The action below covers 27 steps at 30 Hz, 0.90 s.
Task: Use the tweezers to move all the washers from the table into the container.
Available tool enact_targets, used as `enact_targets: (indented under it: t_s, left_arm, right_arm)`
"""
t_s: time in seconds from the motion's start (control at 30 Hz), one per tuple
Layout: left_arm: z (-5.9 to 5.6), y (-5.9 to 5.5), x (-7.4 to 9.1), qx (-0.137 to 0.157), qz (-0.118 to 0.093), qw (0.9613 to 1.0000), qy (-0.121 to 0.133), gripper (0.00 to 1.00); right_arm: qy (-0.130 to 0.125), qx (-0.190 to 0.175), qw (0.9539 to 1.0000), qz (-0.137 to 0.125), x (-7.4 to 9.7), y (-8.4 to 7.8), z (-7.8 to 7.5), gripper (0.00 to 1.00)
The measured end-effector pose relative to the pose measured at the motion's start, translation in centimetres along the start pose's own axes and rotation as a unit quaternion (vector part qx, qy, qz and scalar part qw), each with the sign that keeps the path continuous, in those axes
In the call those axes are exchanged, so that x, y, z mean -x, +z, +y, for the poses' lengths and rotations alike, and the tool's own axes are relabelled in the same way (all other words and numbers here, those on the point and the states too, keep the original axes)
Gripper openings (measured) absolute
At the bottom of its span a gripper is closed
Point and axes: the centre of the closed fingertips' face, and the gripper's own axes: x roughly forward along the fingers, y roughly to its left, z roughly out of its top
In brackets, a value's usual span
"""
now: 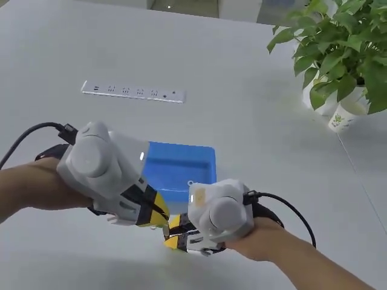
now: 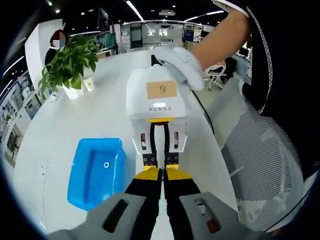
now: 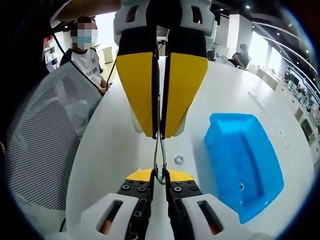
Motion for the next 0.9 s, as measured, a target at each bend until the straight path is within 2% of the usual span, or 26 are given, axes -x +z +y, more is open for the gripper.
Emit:
enact_targets:
  t_s: [0.63, 0.9]
  left_arm:
    - [0.4, 2.2, 2.0, -0.004, -0.012, 0.9999, 0.005, 0.05]
    - [1.2, 3.5, 2.9, -0.014, -0.017, 0.9997, 0.009, 0.05]
  right_arm:
    - [-0.004, 0.006, 0.9998, -0.017, 2.2, 2.1, -0.3, 0.11]
    - [-0.014, 0.017, 0.9996, -0.018, 3.6, 3.0, -1.5, 0.11]
